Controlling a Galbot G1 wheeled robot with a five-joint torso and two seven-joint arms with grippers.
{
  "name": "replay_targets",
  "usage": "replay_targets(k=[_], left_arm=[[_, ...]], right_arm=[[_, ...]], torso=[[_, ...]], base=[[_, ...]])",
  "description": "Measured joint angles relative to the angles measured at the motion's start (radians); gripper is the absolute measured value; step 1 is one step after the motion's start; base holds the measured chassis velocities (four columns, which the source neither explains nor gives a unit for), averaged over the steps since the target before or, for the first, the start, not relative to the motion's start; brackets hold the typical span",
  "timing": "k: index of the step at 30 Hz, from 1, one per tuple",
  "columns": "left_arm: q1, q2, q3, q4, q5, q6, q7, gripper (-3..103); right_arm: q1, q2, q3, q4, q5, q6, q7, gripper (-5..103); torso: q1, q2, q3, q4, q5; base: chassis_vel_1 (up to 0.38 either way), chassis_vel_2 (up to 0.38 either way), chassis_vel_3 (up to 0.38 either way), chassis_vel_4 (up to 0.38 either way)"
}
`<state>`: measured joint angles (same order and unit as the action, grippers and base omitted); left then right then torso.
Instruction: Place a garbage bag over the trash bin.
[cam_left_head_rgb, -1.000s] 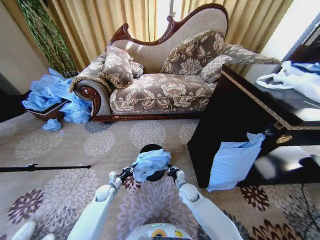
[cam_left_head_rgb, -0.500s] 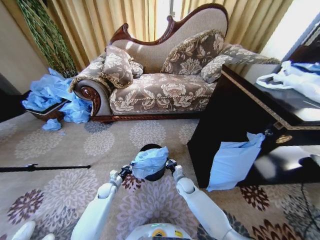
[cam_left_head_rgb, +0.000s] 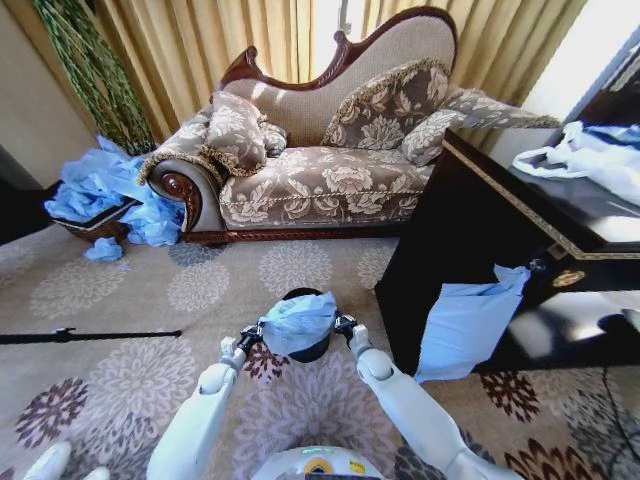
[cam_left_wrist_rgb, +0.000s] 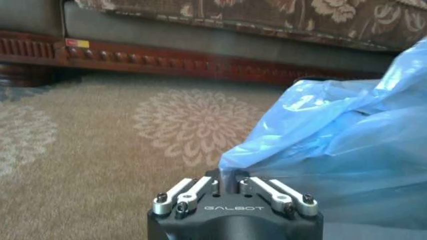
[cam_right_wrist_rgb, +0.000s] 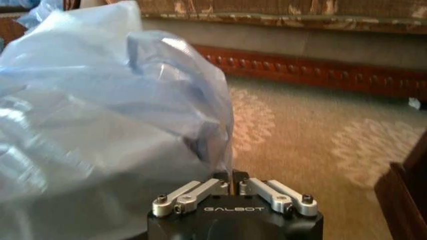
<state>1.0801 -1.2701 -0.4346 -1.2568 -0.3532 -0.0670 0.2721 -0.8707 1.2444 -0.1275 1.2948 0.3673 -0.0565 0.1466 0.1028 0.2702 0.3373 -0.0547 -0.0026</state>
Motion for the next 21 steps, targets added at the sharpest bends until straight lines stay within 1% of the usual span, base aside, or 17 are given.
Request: replay_targets(k=[1, 2, 3, 4, 5, 6, 7, 8, 10, 11, 13, 14, 15, 16, 17, 18, 21], left_arm=[[0.008, 0.002, -0.001, -0.012, 0.002, -0.004, 0.007, 23], [0.013, 0.003, -0.003, -0.018, 0.004, -0.007, 0.013, 23], [0.013, 0.003, -0.003, -0.018, 0.004, -0.007, 0.013, 23], [0.023, 0.007, -0.008, -0.026, 0.007, -0.016, 0.030, 28], [0.034, 0.012, -0.013, -0.034, 0.018, -0.027, 0.048, 33], [0.042, 0.016, -0.016, -0.040, 0.024, -0.035, 0.061, 39], [0.042, 0.016, -0.016, -0.040, 0.024, -0.035, 0.061, 39], [0.053, 0.022, -0.021, -0.050, 0.029, -0.040, 0.075, 44], [0.063, 0.028, -0.025, -0.065, 0.030, -0.041, 0.083, 55], [0.063, 0.028, -0.025, -0.065, 0.030, -0.041, 0.083, 55], [0.066, 0.034, -0.026, -0.076, 0.032, -0.045, 0.091, 66], [0.066, 0.034, -0.026, -0.076, 0.032, -0.045, 0.091, 66], [0.067, 0.036, -0.027, -0.085, 0.034, -0.046, 0.094, 71], [0.068, 0.037, -0.027, -0.094, 0.034, -0.046, 0.095, 71], [0.071, 0.040, -0.027, -0.106, 0.034, -0.044, 0.098, 76], [0.073, 0.042, -0.027, -0.119, 0.034, -0.041, 0.100, 82], [0.080, 0.052, -0.027, -0.158, 0.033, -0.026, 0.111, 93]], right_arm=[[-0.017, -0.014, -0.001, 0.025, 0.008, -0.009, 0.008, 7], [-0.028, -0.023, -0.001, 0.039, 0.012, -0.012, 0.011, 12], [-0.028, -0.023, -0.001, 0.039, 0.012, -0.012, 0.011, 12], [-0.047, -0.041, -0.001, 0.063, 0.016, -0.013, 0.014, 12], [-0.072, -0.067, 0.001, 0.092, 0.016, -0.009, 0.014, 23], [-0.088, -0.085, 0.003, 0.111, 0.014, -0.003, 0.013, 23], [-0.088, -0.085, 0.003, 0.111, 0.014, -0.003, 0.013, 23], [-0.111, -0.109, 0.011, 0.135, 0.005, 0.009, 0.009, 28], [-0.142, -0.135, 0.032, 0.176, -0.008, 0.025, 0.001, 39], [-0.142, -0.135, 0.032, 0.176, -0.008, 0.025, 0.001, 39], [-0.169, -0.159, 0.061, 0.244, -0.017, 0.033, -0.001, 50], [-0.169, -0.159, 0.061, 0.244, -0.017, 0.033, -0.001, 50], [-0.173, -0.166, 0.072, 0.276, -0.013, 0.031, -0.001, 56], [-0.174, -0.171, 0.079, 0.296, -0.008, 0.029, -0.001, 61], [-0.172, -0.178, 0.083, 0.319, 0.001, 0.024, -0.001, 67], [-0.168, -0.186, 0.083, 0.338, 0.013, 0.018, -0.001, 67], [-0.152, -0.209, 0.064, 0.375, 0.051, -0.001, -0.003, 78]], torso=[[0.000, 0.000, 0.000, -0.0001, 0.0000], [0.000, 0.000, 0.000, -0.0001, 0.0001], [0.000, 0.000, 0.000, -0.0001, 0.0001], [0.000, 0.000, 0.000, -0.0002, 0.0001], [0.000, 0.000, 0.000, -0.0004, 0.0001], [0.000, 0.000, 0.000, -0.0003, 0.0001], [0.000, 0.000, 0.000, -0.0003, 0.0001], [0.000, 0.000, 0.000, -0.0002, 0.0001], [0.000, 0.000, 0.000, -0.0003, 0.0001], [0.000, 0.000, 0.000, -0.0003, 0.0001], [0.000, 0.000, 0.000, -0.0004, 0.0001], [0.000, 0.000, 0.000, -0.0004, 0.0001], [0.000, 0.000, 0.000, -0.0003, 0.0001], [0.000, 0.000, 0.000, -0.0002, 0.0001], [0.000, 0.000, 0.000, -0.0003, 0.0001], [0.000, 0.000, 0.000, -0.0002, 0.0001], [0.000, 0.000, 0.000, -0.0002, 0.0001]], base=[[0.000, 0.000, 0.000, 0.000], [0.000, 0.000, 0.000, 0.000], [0.000, 0.000, 0.000, 0.000], [0.000, 0.000, 0.000, 0.000], [0.000, 0.000, 0.000, 0.000], [0.000, 0.000, 0.000, 0.000], [0.000, 0.000, 0.000, 0.000], [0.000, 0.000, 0.000, 0.000], [0.000, 0.000, 0.000, 0.000], [0.000, 0.000, 0.000, 0.000], [0.000, 0.000, 0.000, 0.000], [0.000, 0.000, 0.000, 0.000], [0.000, 0.000, 0.000, 0.000], [0.000, 0.000, 0.000, 0.000], [0.000, 0.000, 0.000, 0.000], [0.000, 0.000, 0.000, 0.000], [0.000, 0.000, 0.000, 0.000]])
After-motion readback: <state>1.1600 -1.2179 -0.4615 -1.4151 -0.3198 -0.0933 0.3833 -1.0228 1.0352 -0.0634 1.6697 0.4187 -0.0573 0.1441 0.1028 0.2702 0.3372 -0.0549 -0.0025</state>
